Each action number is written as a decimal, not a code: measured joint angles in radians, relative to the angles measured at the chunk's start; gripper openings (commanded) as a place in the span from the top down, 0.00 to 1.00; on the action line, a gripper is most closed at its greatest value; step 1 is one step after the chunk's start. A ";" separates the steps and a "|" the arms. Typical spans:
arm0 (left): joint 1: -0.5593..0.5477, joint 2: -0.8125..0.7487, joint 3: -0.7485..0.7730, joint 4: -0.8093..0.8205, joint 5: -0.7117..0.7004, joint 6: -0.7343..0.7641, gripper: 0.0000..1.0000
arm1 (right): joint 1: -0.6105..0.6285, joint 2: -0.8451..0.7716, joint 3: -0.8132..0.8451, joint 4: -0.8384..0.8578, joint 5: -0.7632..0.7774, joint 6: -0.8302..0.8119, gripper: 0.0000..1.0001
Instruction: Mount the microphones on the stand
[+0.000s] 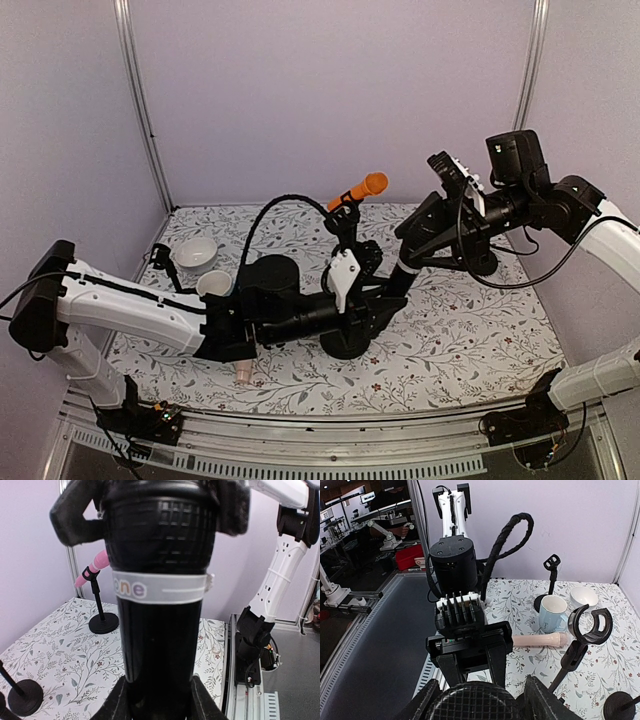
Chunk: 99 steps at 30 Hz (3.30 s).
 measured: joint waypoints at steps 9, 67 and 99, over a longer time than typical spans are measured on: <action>0.004 0.000 0.016 -0.029 0.003 -0.014 0.92 | 0.000 0.000 0.000 0.000 0.001 -0.008 0.48; 0.072 0.100 -0.053 0.359 -0.585 0.041 0.61 | -0.178 0.068 0.559 0.079 0.372 0.225 1.00; 0.047 0.118 -0.039 0.423 -0.603 0.115 1.00 | -0.152 0.063 0.160 0.531 0.049 0.421 1.00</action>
